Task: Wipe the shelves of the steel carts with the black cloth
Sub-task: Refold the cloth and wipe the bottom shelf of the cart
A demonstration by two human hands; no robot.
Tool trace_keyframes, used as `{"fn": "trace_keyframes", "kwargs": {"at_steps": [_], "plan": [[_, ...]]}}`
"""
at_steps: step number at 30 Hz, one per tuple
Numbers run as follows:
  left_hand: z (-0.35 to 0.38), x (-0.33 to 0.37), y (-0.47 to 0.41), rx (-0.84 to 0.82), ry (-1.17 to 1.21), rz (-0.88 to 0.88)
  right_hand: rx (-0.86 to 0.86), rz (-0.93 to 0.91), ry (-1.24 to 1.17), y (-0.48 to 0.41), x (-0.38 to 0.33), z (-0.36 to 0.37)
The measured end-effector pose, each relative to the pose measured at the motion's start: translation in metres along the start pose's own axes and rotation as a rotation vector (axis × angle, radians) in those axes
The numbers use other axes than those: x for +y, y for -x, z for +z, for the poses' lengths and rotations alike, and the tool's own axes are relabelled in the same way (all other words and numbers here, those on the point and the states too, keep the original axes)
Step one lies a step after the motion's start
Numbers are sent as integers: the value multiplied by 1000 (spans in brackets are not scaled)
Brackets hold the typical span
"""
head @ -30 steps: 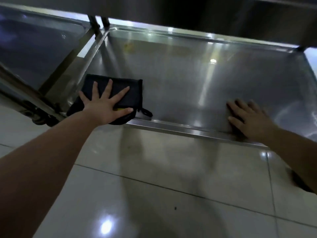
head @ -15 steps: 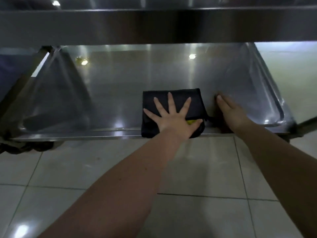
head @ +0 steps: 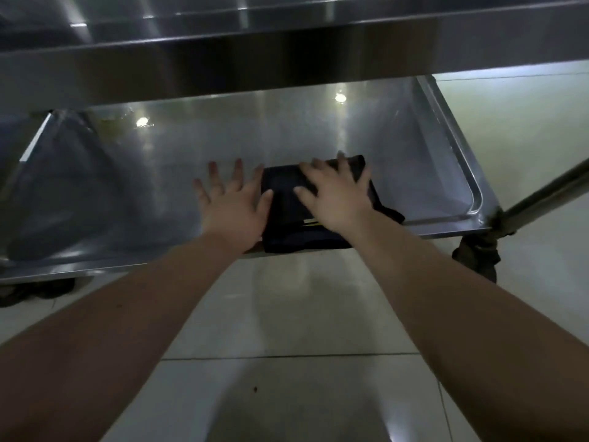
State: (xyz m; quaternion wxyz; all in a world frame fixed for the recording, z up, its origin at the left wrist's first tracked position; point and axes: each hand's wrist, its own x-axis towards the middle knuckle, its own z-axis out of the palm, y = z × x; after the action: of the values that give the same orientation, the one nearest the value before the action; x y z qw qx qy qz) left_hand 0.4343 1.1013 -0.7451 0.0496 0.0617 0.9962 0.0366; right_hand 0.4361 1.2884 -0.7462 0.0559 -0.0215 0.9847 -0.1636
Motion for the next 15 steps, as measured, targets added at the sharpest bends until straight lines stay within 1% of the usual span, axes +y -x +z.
{"fn": "trace_keyframes", "kwargs": {"at_steps": [1, 3, 5, 7, 10, 13, 15], "plan": [[3, -11, -1, -20, -18, -20, -55, -17, 41, 0, -13, 6], [10, -15, -3, -37, -47, -6, -123, -13, 112, 0, -25, 21], [16, -9, -6, -45, -42, 39, -138, -1, 177, 3, -23, 30], [22, -3, -9, -57, -1, 51, -108, -12, 207, 5, -7, 29], [30, -1, -8, -53, 26, 45, -45, 33, 231, 5, 47, 15], [34, -2, -8, -41, 39, 45, -24, 159, 243, 16, 130, -12], [35, -1, -9, -38, 37, 41, -33, 243, 271, 27, 170, -26]]}}
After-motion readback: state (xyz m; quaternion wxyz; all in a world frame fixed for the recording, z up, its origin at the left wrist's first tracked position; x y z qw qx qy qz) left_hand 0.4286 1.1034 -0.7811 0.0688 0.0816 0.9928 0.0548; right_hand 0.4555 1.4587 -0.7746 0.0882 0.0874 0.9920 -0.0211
